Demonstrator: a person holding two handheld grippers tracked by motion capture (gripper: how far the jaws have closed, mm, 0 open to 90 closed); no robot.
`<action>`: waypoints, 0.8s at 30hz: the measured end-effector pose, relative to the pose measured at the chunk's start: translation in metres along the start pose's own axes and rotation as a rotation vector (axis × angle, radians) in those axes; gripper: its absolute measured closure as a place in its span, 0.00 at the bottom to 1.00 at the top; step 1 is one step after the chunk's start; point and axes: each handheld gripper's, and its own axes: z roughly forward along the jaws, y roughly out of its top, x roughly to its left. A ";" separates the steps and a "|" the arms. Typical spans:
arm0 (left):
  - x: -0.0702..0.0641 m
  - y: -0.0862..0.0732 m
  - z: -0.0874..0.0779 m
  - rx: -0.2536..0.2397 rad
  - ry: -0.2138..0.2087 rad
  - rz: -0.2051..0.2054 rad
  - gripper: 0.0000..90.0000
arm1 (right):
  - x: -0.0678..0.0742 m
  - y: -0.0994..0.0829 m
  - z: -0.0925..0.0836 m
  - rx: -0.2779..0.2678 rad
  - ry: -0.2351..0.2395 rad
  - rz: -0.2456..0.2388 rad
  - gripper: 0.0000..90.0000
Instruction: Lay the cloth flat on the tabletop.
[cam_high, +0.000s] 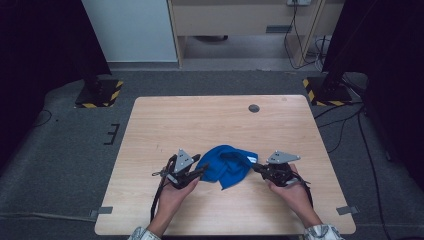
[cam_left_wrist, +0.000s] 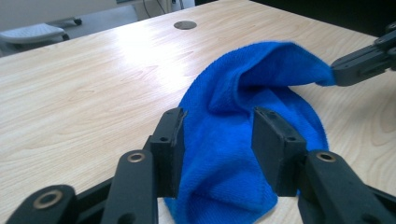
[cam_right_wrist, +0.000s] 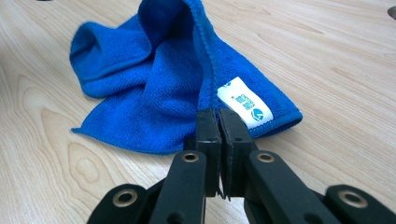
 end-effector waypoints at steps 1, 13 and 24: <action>0.000 -0.001 0.001 0.005 -0.004 0.001 0.59 | 0.000 0.000 0.000 0.003 -0.001 -0.001 0.98; -0.013 -0.019 0.031 0.161 -0.070 0.052 0.65 | -0.002 -0.001 0.000 0.011 -0.008 0.005 0.98; -0.007 -0.032 0.049 0.244 -0.055 0.049 0.56 | -0.003 -0.001 0.000 0.009 -0.010 0.004 0.98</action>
